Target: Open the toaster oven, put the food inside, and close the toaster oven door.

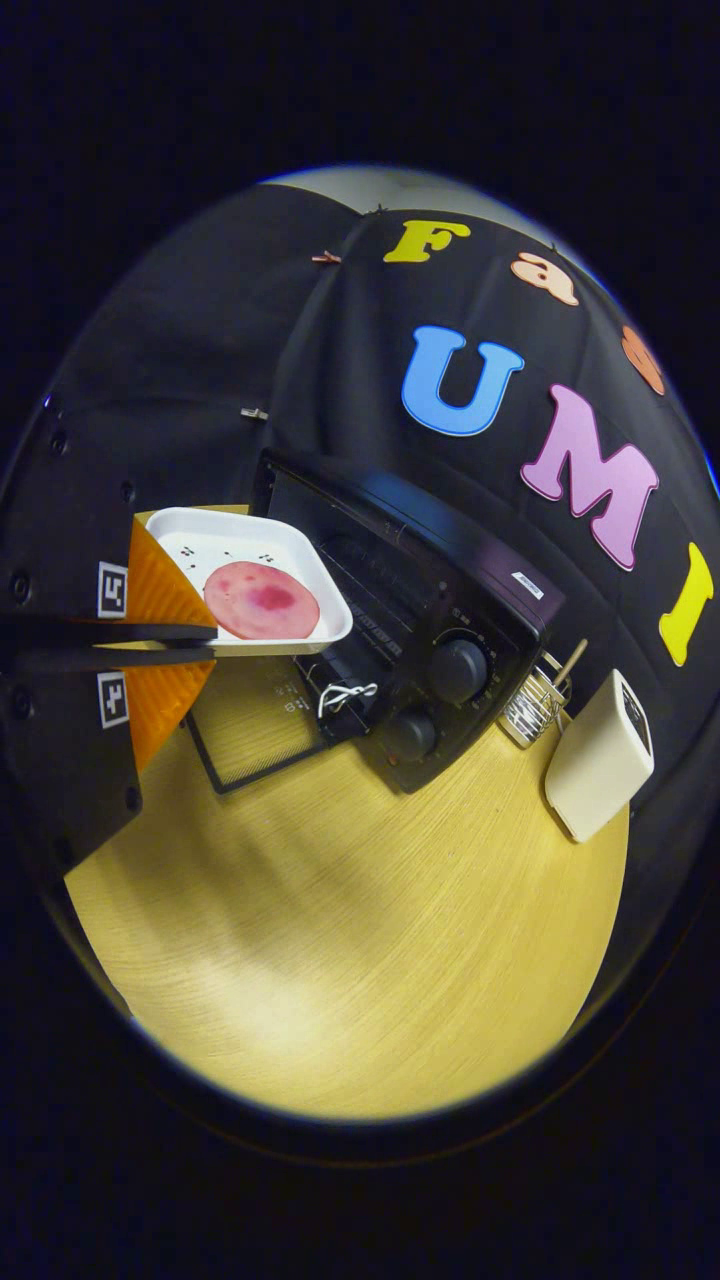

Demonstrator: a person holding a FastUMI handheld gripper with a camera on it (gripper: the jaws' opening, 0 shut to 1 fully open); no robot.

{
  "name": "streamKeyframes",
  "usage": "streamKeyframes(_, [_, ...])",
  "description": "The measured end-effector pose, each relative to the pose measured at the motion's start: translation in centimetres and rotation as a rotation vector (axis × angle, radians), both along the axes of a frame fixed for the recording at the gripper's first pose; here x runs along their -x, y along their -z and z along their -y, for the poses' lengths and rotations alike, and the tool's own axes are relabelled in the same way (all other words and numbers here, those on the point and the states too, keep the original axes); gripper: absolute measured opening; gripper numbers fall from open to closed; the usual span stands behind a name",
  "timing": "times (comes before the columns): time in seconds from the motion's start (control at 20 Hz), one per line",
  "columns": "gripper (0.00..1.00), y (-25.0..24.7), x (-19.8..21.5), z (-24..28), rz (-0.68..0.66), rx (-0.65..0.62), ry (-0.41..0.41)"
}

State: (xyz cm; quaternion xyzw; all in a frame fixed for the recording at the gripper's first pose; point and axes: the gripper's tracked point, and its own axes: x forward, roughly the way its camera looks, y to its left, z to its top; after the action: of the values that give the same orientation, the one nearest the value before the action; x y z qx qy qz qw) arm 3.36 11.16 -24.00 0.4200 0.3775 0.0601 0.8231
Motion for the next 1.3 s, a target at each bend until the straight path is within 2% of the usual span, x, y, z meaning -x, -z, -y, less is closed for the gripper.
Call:
streamKeyframes(0.3, [0.05,1.8,-5.5,-2.1,0.010,-0.018,0.126])
streamKeyframes(0.55, [0.05,3.1,-10.0,-2.2,0.004,-0.060,0.296])
streamKeyframes(0.9, [0.05,4.0,-12.5,-3.5,0.012,-0.080,0.455])
streamKeyframes(1.1, [0.06,3.9,-12.4,-4.3,-0.006,-0.088,0.456])
streamKeyframes(1.2, [0.10,3.5,-12.2,-4.2,0.005,-0.084,0.445])
streamKeyframes(1.3, [0.23,2.9,-11.6,-4.7,0.013,-0.091,0.419])
